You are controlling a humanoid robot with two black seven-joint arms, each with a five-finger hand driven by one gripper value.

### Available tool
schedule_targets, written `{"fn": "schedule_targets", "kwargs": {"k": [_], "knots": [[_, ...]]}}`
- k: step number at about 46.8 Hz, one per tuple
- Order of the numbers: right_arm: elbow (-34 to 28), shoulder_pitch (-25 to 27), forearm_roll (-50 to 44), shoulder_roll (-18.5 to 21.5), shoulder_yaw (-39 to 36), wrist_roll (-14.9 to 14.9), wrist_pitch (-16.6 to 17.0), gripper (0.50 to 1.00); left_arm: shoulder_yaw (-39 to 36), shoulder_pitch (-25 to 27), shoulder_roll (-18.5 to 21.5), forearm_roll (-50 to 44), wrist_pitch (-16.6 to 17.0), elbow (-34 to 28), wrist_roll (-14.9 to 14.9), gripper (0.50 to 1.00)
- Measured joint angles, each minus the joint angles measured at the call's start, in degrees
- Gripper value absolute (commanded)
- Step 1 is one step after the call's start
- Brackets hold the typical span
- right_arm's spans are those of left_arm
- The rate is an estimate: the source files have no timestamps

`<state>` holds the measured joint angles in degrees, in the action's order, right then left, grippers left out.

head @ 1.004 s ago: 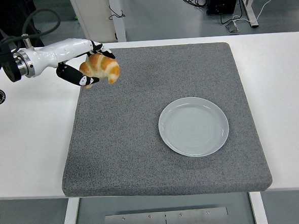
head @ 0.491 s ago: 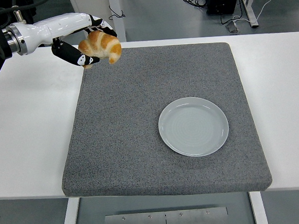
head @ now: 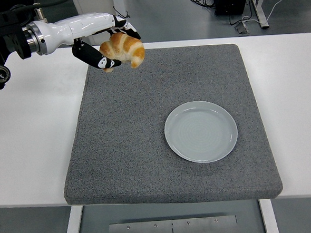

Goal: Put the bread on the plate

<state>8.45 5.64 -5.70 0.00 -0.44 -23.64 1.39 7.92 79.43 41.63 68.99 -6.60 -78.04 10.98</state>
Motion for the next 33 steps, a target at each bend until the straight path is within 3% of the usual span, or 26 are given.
{"fn": "schedule_targets", "kwargs": {"k": [33], "knots": [[-0.01, 0.00, -0.01, 0.00, 0.00, 0.00, 0.01, 1.000, 1.98, 0.37, -13.53, 0.19, 0.01, 0.37, -1.85, 0.664]]}}
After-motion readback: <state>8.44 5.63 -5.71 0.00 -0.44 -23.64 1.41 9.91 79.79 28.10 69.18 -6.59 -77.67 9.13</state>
